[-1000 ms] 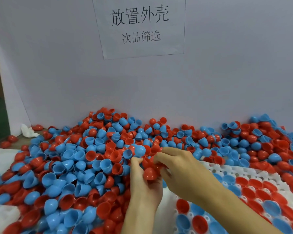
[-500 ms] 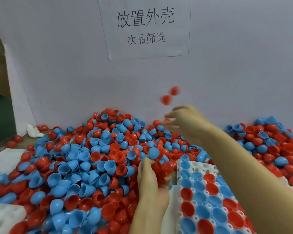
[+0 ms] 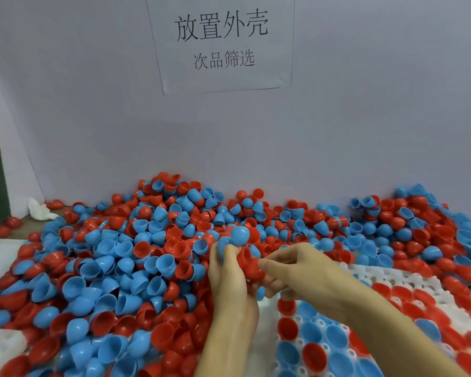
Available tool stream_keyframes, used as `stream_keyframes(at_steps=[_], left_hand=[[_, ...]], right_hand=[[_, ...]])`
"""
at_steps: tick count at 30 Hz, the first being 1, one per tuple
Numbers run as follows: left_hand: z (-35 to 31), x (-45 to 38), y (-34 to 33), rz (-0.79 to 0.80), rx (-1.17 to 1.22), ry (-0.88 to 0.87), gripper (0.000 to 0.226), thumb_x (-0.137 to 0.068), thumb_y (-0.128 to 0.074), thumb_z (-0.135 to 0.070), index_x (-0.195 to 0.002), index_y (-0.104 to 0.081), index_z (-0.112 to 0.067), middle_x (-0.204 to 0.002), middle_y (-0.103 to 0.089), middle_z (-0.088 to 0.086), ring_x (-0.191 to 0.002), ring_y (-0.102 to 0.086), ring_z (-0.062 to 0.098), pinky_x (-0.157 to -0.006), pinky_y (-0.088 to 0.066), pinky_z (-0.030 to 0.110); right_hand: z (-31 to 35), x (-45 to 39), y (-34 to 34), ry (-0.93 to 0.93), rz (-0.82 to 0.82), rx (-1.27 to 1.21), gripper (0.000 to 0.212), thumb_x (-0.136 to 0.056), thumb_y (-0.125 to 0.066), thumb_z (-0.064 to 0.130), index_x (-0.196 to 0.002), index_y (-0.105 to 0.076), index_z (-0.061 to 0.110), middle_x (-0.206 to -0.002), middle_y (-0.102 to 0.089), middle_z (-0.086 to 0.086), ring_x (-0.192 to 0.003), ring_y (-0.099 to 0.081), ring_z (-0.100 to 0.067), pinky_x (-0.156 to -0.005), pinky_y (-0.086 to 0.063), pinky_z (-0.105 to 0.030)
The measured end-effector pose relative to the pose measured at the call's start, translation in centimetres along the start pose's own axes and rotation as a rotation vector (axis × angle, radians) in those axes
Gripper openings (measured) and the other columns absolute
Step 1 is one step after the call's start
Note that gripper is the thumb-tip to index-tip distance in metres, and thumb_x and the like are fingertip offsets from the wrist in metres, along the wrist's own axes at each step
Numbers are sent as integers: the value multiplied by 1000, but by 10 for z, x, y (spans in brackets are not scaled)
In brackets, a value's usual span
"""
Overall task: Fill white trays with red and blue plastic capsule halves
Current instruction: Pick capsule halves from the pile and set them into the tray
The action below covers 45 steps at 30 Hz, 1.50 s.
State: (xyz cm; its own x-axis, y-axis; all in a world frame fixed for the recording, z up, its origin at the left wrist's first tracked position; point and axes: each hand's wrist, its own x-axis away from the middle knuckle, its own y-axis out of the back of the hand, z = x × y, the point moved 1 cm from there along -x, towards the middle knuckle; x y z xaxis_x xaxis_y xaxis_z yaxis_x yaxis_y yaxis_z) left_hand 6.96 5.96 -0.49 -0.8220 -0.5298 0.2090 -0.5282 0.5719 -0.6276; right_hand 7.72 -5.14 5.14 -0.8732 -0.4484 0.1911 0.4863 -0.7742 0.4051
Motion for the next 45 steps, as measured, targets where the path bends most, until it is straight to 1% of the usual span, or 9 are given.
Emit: stream_keyframes(at_steps=[6,14,18,22,27,32,37,40,45], left_hand=[[-2,-3,1,-54,61,31,21,-91,-49,-15,-106,-63,-15,-77,-58,14,-61,-55,28,-47,-41,27],[1,-2,4,-73,94,26,35,-88,-45,-9,-118,-61,-4,-83,-61,15,-54,-58,23,-49,-48,26],[-1,-2,4,-85,168,35,35,-88,-44,-8,-118,-61,-2,-85,-62,18,-62,-58,27,-53,-52,30],[-2,0,3,-45,190,62,34,-89,-44,-12,-119,-61,-12,-92,-62,15,-74,-62,28,-59,-55,32],[2,2,3,0,181,179,24,-87,-47,-21,-99,-62,-7,-80,-61,12,-67,-60,26,-55,-52,30],[1,0,7,107,323,334,18,-84,-48,-28,-80,-58,-14,-84,-58,6,-91,-55,24,-86,-40,32],[-2,2,8,45,416,287,14,-85,-45,-12,-73,-52,-14,-57,-58,-4,-50,-59,7,-33,-27,13],[-2,2,7,47,394,272,20,-90,-42,-12,-73,-52,-15,-57,-57,-5,-47,-57,5,-31,-26,13],[-1,2,7,53,370,274,16,-90,-43,-13,-77,-53,-13,-65,-56,-3,-50,-58,6,-32,-28,13]], right_hand=[[-8,7,-6,219,-41,123,17,-97,-62,16,-88,-75,22,-81,-73,8,-70,-70,-5,-61,-50,-13],[-18,14,-6,539,-74,676,19,-99,-57,20,-105,-70,32,-96,-52,22,-93,-51,0,-81,-48,-21],[-11,22,-12,581,-66,645,22,-94,-47,21,-80,-64,19,-83,-58,9,-82,-54,-12,-71,-49,-30],[-7,15,-12,355,-141,356,19,-97,-58,17,-90,-60,35,-74,-71,2,-67,-68,-13,-66,-58,-28],[-3,12,-15,272,-46,354,14,-93,-63,8,-102,-70,16,-77,-74,-3,-52,-69,-8,-63,-61,-24],[7,27,2,379,79,242,16,-92,-64,7,-97,-73,18,-77,-74,-4,-51,-66,-11,-59,-58,-26],[-20,50,97,216,-201,393,17,-94,-65,15,-88,-73,29,-67,-71,7,-51,-62,-7,-57,-49,-16],[-58,57,166,-71,-439,805,18,-93,-63,10,-94,-72,25,-68,-63,14,-57,-61,-1,-51,-43,-10],[-108,51,198,-420,-290,1073,23,-90,-65,7,-99,-73,26,-92,-66,11,-77,-64,-5,-68,-57,-19]])
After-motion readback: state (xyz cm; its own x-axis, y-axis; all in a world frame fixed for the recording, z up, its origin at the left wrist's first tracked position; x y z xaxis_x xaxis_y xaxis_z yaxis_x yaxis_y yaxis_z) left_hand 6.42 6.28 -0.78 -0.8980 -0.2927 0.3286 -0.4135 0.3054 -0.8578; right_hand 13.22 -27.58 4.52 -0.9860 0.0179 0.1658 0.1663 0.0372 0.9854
